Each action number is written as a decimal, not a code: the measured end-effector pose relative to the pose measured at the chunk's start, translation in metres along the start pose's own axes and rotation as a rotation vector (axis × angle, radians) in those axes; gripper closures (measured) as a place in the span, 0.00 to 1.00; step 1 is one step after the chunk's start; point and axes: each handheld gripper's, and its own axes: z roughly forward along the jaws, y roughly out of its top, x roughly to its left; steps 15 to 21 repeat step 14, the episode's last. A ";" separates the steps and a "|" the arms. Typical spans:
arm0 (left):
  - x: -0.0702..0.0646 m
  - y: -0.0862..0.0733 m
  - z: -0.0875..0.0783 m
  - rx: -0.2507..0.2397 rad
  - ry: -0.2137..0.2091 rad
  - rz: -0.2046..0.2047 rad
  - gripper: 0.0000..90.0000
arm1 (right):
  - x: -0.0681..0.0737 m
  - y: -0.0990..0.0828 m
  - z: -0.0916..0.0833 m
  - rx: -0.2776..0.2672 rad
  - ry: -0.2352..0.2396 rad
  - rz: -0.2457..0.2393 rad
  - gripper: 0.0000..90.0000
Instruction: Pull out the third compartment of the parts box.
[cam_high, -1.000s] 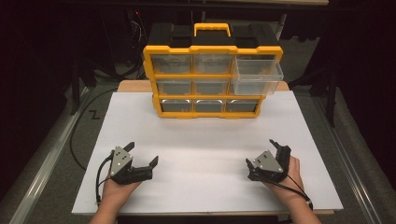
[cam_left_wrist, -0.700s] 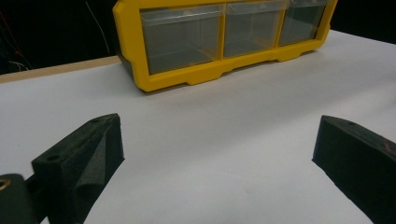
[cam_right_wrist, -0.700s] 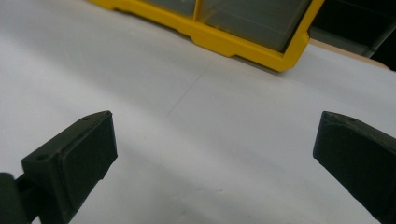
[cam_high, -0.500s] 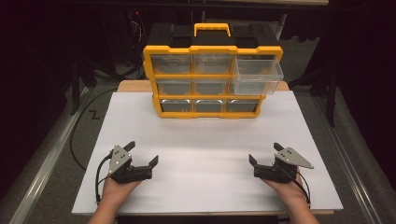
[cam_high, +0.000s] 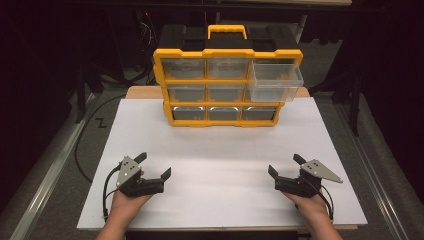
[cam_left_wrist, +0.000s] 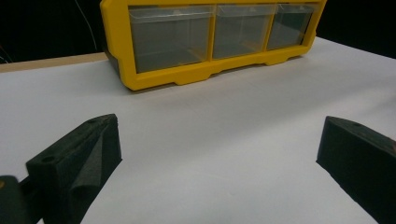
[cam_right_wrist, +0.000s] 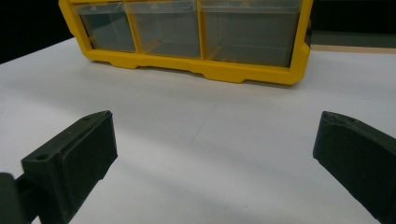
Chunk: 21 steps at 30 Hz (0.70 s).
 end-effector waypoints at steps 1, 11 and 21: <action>0.000 0.000 0.000 0.000 0.001 0.001 0.01 | 0.001 0.000 0.000 -0.006 0.001 -0.005 0.01; 0.000 0.000 -0.001 -0.008 0.010 0.007 0.01 | 0.001 0.002 -0.003 -0.017 -0.012 -0.027 0.01; 0.001 0.000 -0.002 -0.010 0.012 0.007 0.01 | 0.001 0.003 -0.003 -0.019 -0.015 -0.028 0.01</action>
